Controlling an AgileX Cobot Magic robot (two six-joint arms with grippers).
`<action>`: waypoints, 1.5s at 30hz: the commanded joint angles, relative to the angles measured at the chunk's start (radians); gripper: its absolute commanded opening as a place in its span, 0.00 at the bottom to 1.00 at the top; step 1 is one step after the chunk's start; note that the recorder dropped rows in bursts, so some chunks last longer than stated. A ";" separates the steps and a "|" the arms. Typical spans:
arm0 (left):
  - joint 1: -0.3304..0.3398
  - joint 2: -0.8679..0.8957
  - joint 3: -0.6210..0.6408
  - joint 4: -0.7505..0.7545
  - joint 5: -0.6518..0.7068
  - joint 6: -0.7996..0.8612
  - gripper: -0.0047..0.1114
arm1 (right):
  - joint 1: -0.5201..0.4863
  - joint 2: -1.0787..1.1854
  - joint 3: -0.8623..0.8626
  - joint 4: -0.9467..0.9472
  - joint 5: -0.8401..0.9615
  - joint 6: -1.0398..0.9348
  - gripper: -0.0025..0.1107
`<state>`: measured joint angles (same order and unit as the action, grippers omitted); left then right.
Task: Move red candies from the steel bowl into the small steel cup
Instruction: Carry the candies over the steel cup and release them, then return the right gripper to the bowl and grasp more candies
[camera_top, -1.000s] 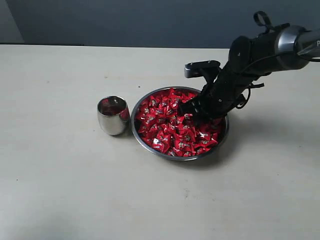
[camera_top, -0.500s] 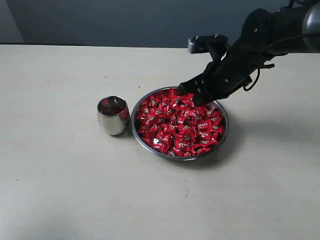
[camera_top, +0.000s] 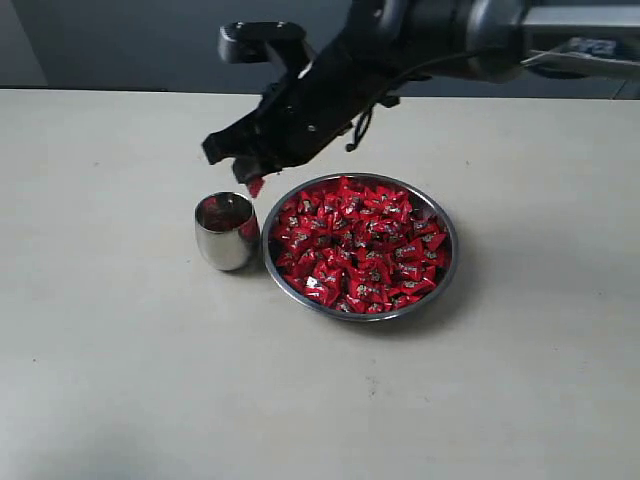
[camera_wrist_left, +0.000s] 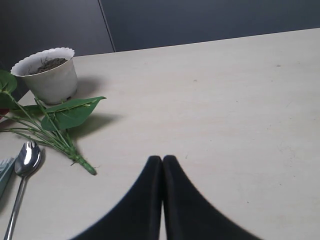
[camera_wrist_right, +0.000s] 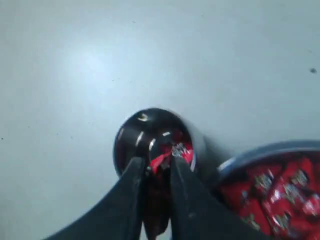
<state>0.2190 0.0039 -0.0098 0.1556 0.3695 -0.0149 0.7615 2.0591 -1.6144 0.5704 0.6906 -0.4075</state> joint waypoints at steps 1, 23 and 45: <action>-0.001 -0.004 0.006 0.004 -0.005 -0.004 0.04 | 0.028 0.131 -0.154 -0.041 0.033 -0.003 0.02; -0.001 -0.004 0.006 0.004 -0.005 -0.004 0.04 | 0.029 0.235 -0.432 -0.118 0.351 0.111 0.38; -0.001 -0.004 0.010 0.004 -0.082 -0.004 0.04 | 0.027 -0.061 -0.204 -0.321 0.350 0.148 0.02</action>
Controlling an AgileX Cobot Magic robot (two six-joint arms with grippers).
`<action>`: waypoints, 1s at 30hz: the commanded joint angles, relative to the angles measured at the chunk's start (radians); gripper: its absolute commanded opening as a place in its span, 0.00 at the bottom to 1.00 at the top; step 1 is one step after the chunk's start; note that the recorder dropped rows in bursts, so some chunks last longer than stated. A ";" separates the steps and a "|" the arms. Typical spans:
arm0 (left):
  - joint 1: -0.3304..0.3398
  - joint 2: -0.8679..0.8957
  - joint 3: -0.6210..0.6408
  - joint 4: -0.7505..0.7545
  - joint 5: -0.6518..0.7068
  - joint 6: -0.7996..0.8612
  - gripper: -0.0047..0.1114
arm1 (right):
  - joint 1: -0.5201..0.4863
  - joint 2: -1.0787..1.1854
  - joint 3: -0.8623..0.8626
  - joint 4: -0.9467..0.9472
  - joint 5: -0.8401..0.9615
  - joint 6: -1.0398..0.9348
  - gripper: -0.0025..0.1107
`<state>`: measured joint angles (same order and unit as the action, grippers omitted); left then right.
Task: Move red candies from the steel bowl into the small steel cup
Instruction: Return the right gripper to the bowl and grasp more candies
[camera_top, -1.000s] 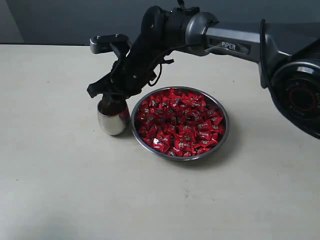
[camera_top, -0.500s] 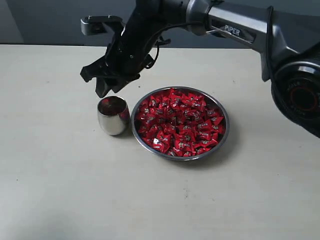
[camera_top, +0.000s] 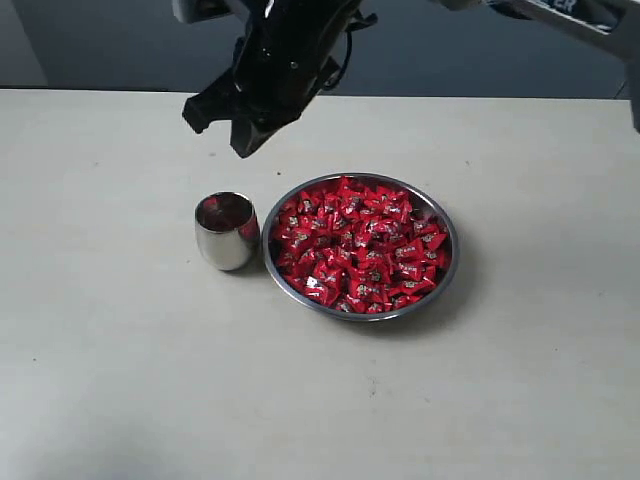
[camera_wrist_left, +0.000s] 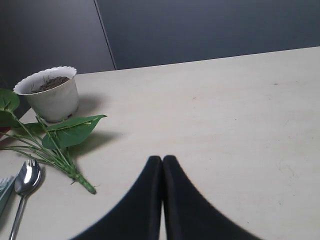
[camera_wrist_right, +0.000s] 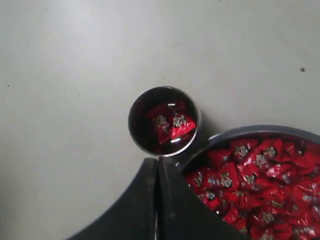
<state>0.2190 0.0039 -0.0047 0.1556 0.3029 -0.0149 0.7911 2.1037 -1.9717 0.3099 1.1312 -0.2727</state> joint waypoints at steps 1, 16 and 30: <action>-0.001 -0.004 0.005 0.004 -0.015 -0.004 0.04 | -0.007 -0.131 0.198 -0.063 -0.122 0.015 0.02; -0.001 -0.004 0.005 0.004 -0.015 -0.004 0.04 | -0.154 -0.407 0.774 -0.101 -0.446 0.035 0.02; -0.001 -0.004 0.005 0.004 -0.015 -0.004 0.04 | -0.174 -0.429 0.899 -0.100 -0.515 0.040 0.02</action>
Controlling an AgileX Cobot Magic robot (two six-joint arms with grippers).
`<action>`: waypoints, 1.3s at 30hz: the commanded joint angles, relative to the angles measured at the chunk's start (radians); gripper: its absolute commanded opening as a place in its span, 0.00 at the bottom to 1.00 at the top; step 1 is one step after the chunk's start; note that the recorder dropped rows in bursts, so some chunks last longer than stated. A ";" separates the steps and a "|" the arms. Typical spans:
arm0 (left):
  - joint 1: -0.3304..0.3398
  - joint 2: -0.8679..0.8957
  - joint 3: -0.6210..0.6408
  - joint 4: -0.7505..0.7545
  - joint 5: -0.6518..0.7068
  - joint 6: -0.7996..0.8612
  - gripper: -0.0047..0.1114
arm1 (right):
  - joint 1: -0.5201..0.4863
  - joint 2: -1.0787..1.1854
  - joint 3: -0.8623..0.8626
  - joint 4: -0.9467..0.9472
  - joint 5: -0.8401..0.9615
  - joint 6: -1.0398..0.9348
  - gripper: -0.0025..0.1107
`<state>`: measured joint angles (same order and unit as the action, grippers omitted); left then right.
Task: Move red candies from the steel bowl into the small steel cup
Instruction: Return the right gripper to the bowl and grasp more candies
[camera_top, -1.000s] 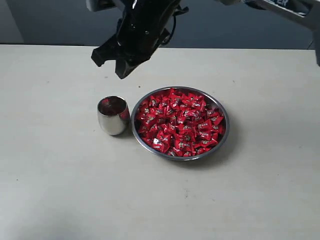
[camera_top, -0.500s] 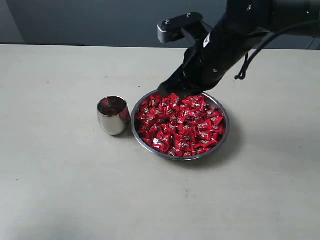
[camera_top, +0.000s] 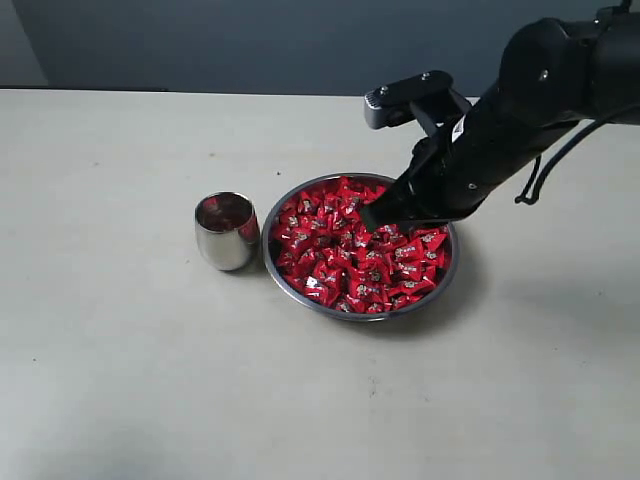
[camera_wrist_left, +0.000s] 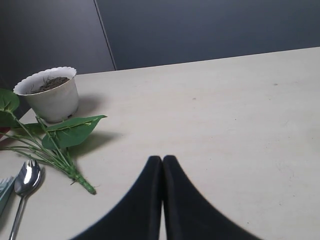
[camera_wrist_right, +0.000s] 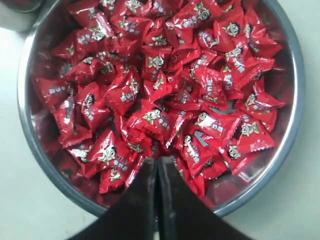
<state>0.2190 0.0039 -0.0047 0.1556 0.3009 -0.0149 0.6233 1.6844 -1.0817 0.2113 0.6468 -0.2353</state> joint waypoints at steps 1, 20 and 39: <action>-0.001 -0.004 0.005 0.004 -0.013 -0.004 0.04 | -0.006 -0.010 0.009 -0.001 -0.033 0.003 0.02; -0.001 -0.004 0.005 0.004 -0.015 -0.004 0.04 | -0.006 0.096 0.009 0.060 -0.073 -0.003 0.02; -0.001 -0.004 0.005 0.004 -0.015 -0.004 0.04 | -0.006 0.158 0.009 0.256 -0.111 -0.262 0.21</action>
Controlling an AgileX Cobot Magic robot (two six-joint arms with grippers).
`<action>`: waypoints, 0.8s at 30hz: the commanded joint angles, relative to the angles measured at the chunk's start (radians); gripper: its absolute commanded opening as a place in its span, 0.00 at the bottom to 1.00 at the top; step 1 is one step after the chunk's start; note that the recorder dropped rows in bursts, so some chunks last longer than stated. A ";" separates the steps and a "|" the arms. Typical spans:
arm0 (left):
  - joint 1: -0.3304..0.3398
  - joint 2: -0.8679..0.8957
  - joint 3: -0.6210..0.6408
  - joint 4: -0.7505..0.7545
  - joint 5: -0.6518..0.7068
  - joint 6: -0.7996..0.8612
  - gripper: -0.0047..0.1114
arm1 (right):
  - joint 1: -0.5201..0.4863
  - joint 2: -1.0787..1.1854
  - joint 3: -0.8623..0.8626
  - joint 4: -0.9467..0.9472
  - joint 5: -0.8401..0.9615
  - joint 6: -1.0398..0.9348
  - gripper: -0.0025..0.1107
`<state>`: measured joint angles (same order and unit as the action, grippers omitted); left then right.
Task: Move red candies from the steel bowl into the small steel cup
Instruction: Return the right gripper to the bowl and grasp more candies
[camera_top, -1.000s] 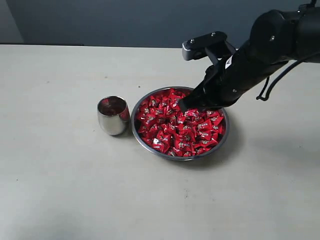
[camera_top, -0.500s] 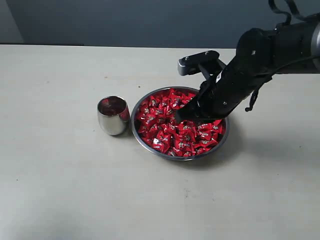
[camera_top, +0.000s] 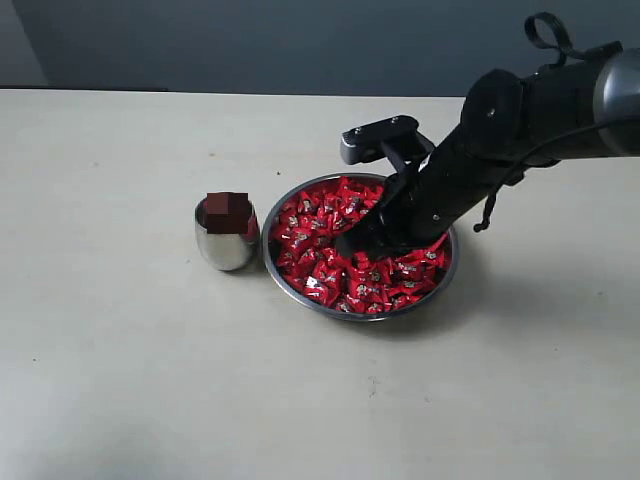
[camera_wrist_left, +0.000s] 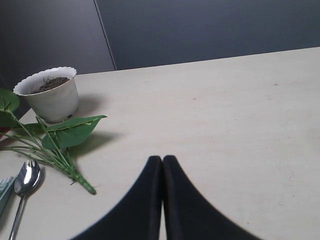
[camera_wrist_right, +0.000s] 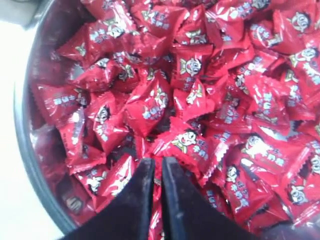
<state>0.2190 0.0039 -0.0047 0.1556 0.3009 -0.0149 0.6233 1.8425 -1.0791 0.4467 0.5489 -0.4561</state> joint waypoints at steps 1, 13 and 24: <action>-0.001 -0.004 0.005 0.004 -0.015 -0.004 0.04 | -0.006 0.000 0.006 0.021 -0.013 -0.041 0.28; -0.001 -0.004 0.005 0.004 -0.015 -0.004 0.04 | -0.006 0.072 0.006 0.027 -0.019 -0.043 0.38; -0.001 -0.004 0.005 0.004 -0.015 -0.004 0.04 | -0.006 0.031 0.006 0.032 -0.021 -0.023 0.02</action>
<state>0.2190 0.0039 -0.0047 0.1556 0.3009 -0.0149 0.6233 1.9103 -1.0791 0.4800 0.5275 -0.4881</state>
